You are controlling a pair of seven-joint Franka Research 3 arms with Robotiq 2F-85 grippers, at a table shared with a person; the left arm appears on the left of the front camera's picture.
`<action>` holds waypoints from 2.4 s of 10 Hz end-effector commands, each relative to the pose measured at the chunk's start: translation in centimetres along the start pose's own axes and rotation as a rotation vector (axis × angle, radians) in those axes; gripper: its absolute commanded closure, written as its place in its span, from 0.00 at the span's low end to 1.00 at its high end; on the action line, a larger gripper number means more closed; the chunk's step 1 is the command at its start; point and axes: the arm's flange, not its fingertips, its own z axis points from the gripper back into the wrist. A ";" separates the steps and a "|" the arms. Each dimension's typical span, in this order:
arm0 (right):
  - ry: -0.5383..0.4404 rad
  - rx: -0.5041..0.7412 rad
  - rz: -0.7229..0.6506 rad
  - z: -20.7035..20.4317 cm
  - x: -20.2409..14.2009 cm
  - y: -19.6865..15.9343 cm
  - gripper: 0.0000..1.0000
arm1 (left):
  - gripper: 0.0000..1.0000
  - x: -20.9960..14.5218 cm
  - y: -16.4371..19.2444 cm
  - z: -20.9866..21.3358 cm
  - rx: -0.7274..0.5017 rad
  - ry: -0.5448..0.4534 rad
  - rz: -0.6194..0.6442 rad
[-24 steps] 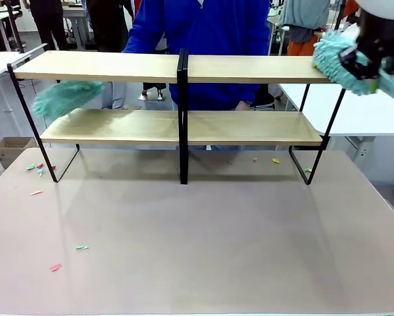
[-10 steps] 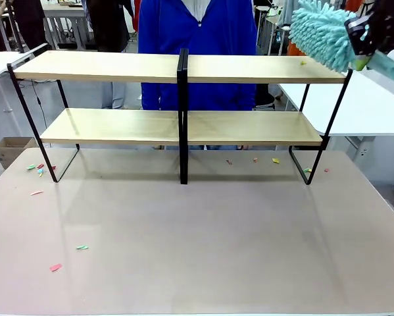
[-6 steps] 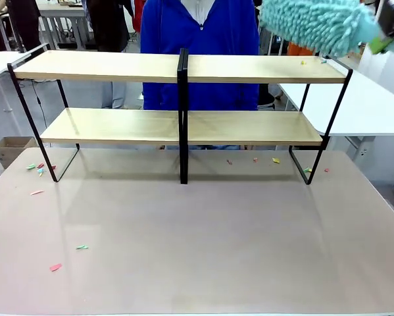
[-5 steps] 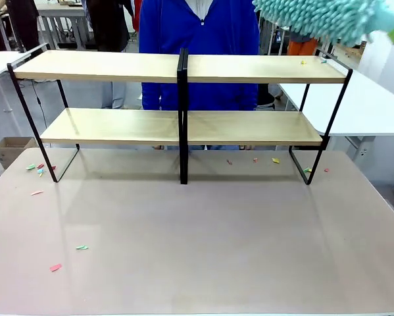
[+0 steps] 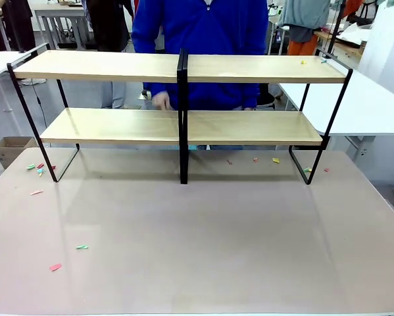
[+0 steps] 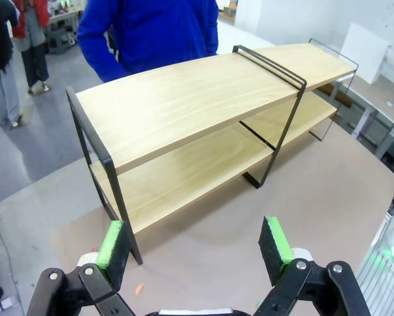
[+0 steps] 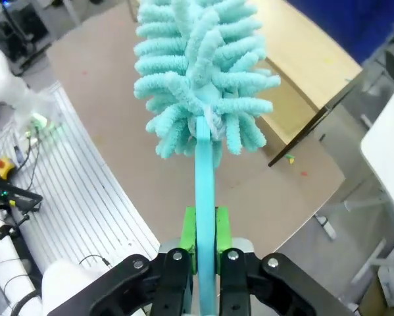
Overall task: Clean the shelves.
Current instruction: Clean another randomly selected level of the Shelf with the Duster.
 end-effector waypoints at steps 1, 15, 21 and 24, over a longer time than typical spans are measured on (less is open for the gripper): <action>-0.076 0.062 0.015 -0.4 -0.9 -0.8 0.88 | 0.00 0.1 -0.1 0.1 0.010 0.012 0.010; 0.273 -0.400 -0.397 -14.1 11.8 2.6 0.88 | 0.00 0.1 -0.1 0.1 0.010 0.012 0.010; 0.395 -0.496 -0.471 -21.3 13.8 0.6 0.88 | 0.00 0.1 -0.1 0.1 0.010 0.012 0.010; 0.420 -0.486 -0.467 -21.9 14.1 0.1 0.88 | 0.00 0.1 -0.1 0.1 0.010 0.012 0.010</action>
